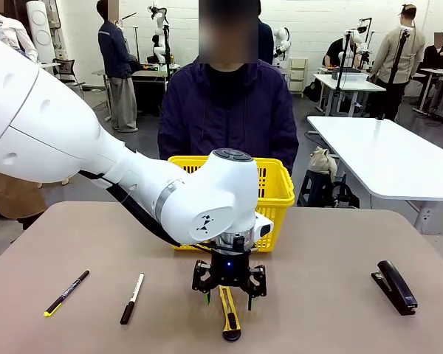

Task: Place the items the person wants into the basket.
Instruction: Pick up the item the person points to and place it in the Market Basket.

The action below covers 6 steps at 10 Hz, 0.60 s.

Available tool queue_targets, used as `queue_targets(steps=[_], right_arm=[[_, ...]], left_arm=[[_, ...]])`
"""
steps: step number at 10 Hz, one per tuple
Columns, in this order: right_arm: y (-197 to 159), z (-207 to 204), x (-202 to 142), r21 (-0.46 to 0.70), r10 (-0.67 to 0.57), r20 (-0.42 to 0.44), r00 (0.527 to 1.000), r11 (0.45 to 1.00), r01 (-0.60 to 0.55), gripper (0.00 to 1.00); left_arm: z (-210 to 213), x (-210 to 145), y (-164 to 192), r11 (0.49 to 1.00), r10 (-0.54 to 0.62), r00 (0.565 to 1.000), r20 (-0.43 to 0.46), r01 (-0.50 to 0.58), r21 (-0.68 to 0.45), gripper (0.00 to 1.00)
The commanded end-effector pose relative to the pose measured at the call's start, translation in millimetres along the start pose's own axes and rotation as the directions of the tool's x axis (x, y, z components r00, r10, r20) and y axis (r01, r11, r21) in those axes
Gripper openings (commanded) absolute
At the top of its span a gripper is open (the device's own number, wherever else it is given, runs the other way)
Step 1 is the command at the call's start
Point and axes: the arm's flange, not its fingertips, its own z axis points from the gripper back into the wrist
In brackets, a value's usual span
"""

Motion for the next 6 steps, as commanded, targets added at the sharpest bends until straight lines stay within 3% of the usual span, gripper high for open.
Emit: queue_targets(steps=[1,6], right_arm=[[-1.0,1.7,-0.9,0.011,0.012,0.008,1.000,1.000,-0.012,1.00],[-1.0,1.7,-0.9,0.011,0.012,0.008,1.000,1.000,-0.012,1.00]], left_arm=[[-10.5,3.9,-4.4,0.999,0.037,0.998,0.041,-0.038,0.015,1.00],[-17.5,10.6,-3.7,0.999,0.053,0.998,0.022,-0.053,0.000,1.00]])
